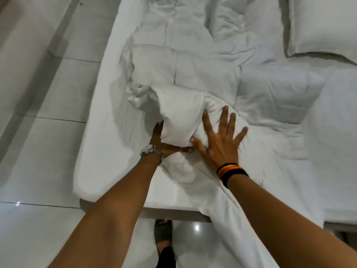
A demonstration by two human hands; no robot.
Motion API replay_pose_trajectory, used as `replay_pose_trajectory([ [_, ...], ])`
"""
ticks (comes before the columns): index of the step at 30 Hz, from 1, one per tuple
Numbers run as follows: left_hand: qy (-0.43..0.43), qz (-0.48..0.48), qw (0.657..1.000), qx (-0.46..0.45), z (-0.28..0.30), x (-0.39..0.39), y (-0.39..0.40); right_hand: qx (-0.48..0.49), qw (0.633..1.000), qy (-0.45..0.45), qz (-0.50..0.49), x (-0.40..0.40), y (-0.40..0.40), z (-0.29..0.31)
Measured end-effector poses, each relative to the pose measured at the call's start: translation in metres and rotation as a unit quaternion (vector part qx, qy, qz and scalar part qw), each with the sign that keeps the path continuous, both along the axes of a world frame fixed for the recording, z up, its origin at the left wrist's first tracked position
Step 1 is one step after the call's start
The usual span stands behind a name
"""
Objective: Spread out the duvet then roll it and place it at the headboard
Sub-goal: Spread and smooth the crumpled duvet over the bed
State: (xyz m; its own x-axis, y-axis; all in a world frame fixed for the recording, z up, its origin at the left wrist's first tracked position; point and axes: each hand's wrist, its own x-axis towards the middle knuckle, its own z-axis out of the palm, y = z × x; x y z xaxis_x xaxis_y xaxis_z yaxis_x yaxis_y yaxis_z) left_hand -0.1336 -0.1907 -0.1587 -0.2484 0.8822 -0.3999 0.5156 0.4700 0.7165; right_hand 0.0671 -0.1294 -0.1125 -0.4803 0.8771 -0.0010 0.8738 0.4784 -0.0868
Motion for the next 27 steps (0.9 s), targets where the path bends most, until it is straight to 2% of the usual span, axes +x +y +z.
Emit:
replay_pose_trajectory([
  [1,0.006,0.006,0.999,0.042,-0.001,0.001,0.006,-0.011,1.0,-0.006,-0.004,-0.002,0.006,0.001],
  [3,0.03,0.02,0.998,0.06,-0.002,0.0,0.014,-0.024,1.0,-0.014,-0.01,-0.005,0.011,0.004],
  [8,0.021,0.088,0.996,-0.015,-0.013,-0.003,0.002,-0.029,0.999,-0.008,-0.009,-0.009,0.0,0.016],
  [10,-0.019,0.149,0.989,-0.016,-0.001,0.002,-0.023,-0.023,1.0,0.002,-0.002,-0.008,-0.011,0.021],
  [14,-0.053,0.274,0.96,0.026,0.028,0.02,-0.127,-0.033,0.999,0.022,0.025,-0.009,-0.048,0.041],
  [17,-0.098,0.368,0.921,0.088,0.052,0.039,-0.229,-0.052,0.995,0.043,0.077,-0.01,-0.096,0.056],
  [20,-0.062,0.4,0.905,0.127,0.069,0.061,-0.323,-0.08,0.982,0.073,0.153,-0.013,-0.157,0.052],
  [23,-0.002,0.448,0.89,0.084,0.059,0.086,-0.403,-0.151,0.962,0.057,0.218,-0.013,-0.218,0.034],
  [27,-0.04,0.433,0.898,-0.063,0.025,0.097,-0.461,-0.21,0.945,-0.042,0.248,-0.006,-0.272,0.004],
])
